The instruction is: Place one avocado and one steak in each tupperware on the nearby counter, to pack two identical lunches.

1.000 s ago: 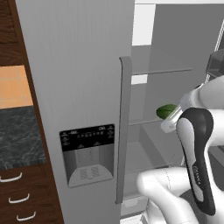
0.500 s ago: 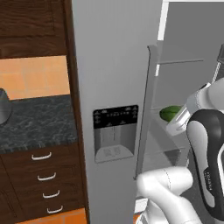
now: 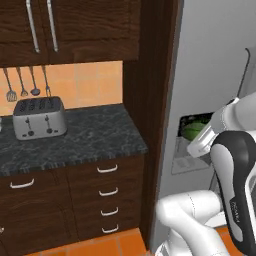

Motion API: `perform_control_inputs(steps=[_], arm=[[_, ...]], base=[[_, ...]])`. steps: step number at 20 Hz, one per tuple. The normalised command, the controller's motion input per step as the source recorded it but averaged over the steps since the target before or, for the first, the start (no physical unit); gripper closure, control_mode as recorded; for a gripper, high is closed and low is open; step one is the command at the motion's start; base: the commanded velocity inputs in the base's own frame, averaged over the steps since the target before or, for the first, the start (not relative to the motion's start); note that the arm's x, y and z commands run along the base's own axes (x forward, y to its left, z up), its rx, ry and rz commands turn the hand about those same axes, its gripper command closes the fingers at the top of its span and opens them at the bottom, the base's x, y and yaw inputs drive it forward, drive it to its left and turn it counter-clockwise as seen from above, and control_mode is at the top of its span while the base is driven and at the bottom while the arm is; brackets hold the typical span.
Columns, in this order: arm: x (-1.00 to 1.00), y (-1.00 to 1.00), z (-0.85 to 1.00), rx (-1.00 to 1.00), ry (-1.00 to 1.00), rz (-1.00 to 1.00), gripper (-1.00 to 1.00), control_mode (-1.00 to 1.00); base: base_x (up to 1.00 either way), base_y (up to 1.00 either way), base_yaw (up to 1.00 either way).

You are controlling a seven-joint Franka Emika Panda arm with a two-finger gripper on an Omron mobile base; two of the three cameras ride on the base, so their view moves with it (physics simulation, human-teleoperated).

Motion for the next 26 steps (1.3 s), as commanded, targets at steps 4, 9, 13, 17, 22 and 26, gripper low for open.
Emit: perform_control_inputs(steps=[4,9,13,17,22,26], arm=[[0.00,0.00,0.00,0.00,0.00,0.00,1.00,1.00],[0.00,0.00,0.00,0.00,0.00,0.00,1.00,1.00],[0.00,0.00,0.00,0.00,0.00,0.00,1.00,1.00],[0.00,0.00,0.00,0.00,0.00,0.00,1.00,1.00],[0.00,0.00,0.00,0.00,0.00,0.00,1.00,1.00],[0.00,0.00,0.00,0.00,0.00,0.00,1.00,1.00]], base=[[0.00,1.00,-0.05],[0.00,1.00,-0.03],[0.00,1.00,-0.01],[0.00,1.00,-0.02],[0.14,1.00,-0.02],[0.42,1.00,-0.03]])
